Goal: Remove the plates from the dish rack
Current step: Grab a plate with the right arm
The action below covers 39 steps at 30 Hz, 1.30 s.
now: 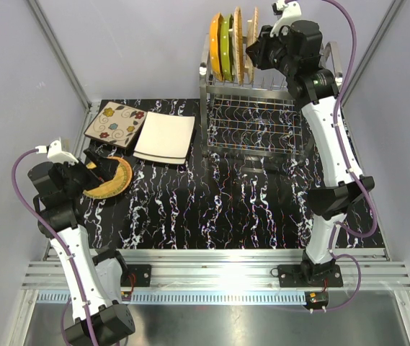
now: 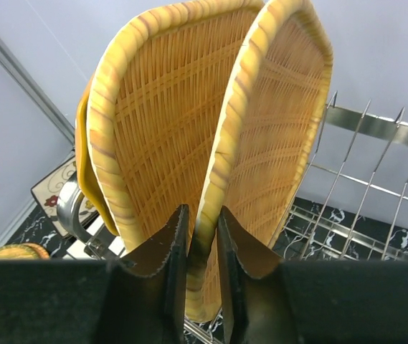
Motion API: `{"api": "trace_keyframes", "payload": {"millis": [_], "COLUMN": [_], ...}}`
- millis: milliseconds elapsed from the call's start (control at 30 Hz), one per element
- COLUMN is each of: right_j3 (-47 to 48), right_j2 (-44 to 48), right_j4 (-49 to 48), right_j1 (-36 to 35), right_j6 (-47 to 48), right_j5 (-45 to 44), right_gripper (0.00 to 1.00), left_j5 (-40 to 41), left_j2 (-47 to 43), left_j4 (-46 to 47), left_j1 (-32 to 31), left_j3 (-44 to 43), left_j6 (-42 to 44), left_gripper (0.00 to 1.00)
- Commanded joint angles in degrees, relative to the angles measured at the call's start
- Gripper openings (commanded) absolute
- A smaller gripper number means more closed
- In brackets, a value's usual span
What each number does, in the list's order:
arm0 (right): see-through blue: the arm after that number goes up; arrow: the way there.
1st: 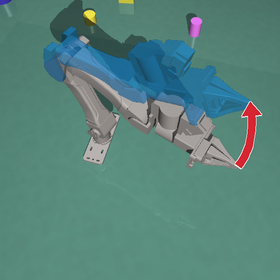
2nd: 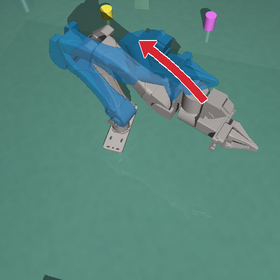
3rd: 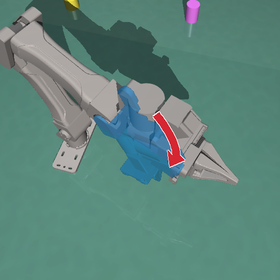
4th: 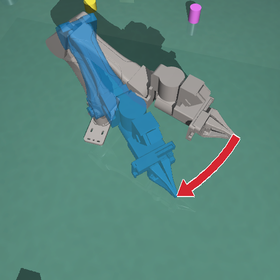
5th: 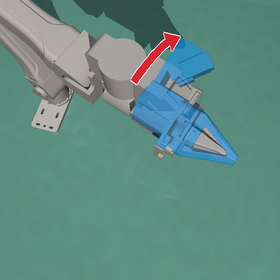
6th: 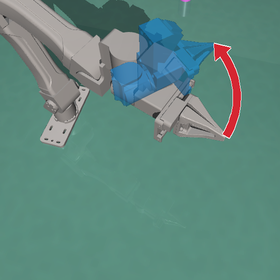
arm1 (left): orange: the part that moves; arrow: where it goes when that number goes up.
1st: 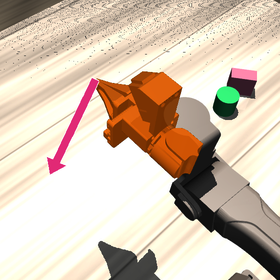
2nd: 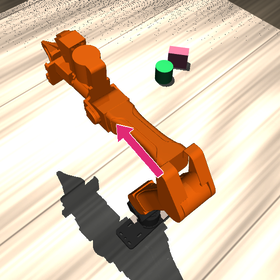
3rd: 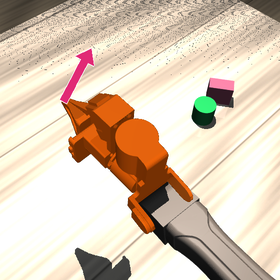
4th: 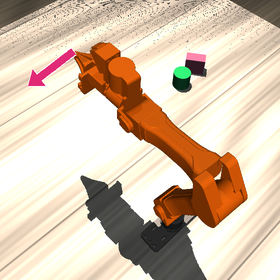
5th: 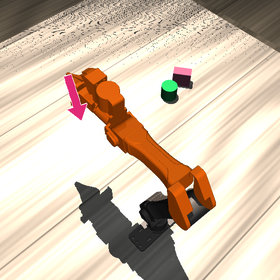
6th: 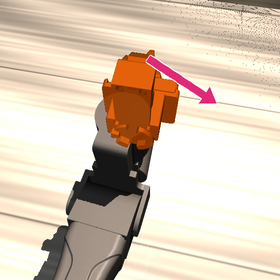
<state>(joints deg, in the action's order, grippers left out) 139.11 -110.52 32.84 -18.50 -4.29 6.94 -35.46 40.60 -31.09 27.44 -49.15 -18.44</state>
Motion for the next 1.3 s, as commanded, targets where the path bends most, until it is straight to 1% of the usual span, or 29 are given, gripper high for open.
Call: {"api": "trace_keyframes", "payload": {"millis": [0,67,133,167,200,700,1133,1267], "right_j3": [0.1,0.3,0.6,0.8,1.1,7.2,7.7,8.0], "right_j2": [1.9,1.6,1.4,1.4,1.3,1.8,2.8,3.3], "right_j4": [0.3,0.3,0.4,0.2,0.3,-2.6,-5.0,-7.1], "right_j1": [1.2,1.4,1.5,1.5,1.7,2.7,5.0,6.2], "right_j6": [-0.5,-1.5,-2.2,-2.5,-2.6,-6.4,-11.4,-13.4], "right_j5": [0.5,1.1,1.6,1.8,2.0,2.1,3.4,4.1], "right_gripper": [0.22,0.19,0.1,0.07,0.0,0.0,0.0,0.0], "left_j5": [-1.7,-1.8,-1.8,-1.8,-1.9,-2.9,-3.8,-5.1], "left_j2": [-0.4,-0.4,-0.5,-0.4,-0.4,0.2,0.4,0.8], "left_j4": [1.8,1.9,1.8,1.8,1.8,2.8,3.5,4.5], "left_j1": [-0.1,-0.1,-0.2,-0.2,-0.1,0.0,-0.1,-0.1], "left_j3": [-1.3,-1.4,-1.5,-1.6,-1.6,-2.4,-2.4,-2.4], "left_j6": [-0.6,-0.7,-0.8,-0.8,-0.8,-2.1,-3.2,-4.9], "left_gripper": [0.99,0.99,0.99,0.99,0.99,0.99,0.99,0.99]}}
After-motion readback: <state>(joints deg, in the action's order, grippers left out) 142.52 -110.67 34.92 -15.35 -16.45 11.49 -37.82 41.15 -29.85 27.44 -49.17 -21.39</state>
